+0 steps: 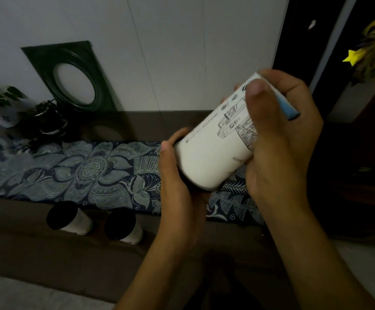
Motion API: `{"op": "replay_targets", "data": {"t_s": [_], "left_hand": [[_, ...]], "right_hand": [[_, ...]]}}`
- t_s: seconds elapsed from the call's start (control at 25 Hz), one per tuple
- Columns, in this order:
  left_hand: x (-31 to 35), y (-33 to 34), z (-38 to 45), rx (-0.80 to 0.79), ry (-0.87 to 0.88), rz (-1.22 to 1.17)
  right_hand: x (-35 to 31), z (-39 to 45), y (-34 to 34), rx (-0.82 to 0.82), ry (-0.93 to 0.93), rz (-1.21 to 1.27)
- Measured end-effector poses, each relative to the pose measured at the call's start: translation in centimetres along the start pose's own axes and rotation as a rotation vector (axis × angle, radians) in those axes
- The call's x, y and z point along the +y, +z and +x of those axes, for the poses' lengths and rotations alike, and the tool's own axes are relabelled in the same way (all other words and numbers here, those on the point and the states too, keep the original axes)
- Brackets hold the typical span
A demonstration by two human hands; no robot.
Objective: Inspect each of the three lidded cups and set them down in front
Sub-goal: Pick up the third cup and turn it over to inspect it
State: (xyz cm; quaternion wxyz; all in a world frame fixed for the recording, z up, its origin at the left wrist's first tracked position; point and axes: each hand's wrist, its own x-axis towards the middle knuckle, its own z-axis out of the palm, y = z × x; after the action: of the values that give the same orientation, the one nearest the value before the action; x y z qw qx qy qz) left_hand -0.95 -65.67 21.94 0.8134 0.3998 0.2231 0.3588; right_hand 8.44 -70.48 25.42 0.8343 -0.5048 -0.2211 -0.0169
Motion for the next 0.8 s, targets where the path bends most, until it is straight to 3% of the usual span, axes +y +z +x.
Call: {"op": "replay_targets", "data": {"t_s": [0.12, 0.24, 0.32, 0.6, 0.68, 0.8], "left_hand": [[-0.6, -0.8, 0.3, -0.046, 0.151, 0.017], [0.5, -0.5, 0.4, -0.070, -0.123, -0.038], [0.6, -0.3, 0.4, -0.105, -0.258, -0.012], [-0.4, 0.9, 0.8, -0.005, 0.117, 0.059], [0.0, 0.3, 1.1, -0.046, 0.003, 0.024], [1.1, -0.7, 1.6, -0.138, -0.315, 0.038]], "right_hand": [[-0.6, 0.4, -0.5, -0.062, 0.070, 0.091], [-1.3, 1.2, -0.8, -0.351, -0.015, 0.048], [-1.5, 1.6, -0.7, -0.422, -0.047, 0.041], [-0.4, 0.6, 0.1, -0.053, 0.058, 0.191], [-0.2, 0.9, -0.4, -0.130, 0.072, 0.173], [-0.8, 1.8, -1.5, -0.413, 0.016, 0.124]]}}
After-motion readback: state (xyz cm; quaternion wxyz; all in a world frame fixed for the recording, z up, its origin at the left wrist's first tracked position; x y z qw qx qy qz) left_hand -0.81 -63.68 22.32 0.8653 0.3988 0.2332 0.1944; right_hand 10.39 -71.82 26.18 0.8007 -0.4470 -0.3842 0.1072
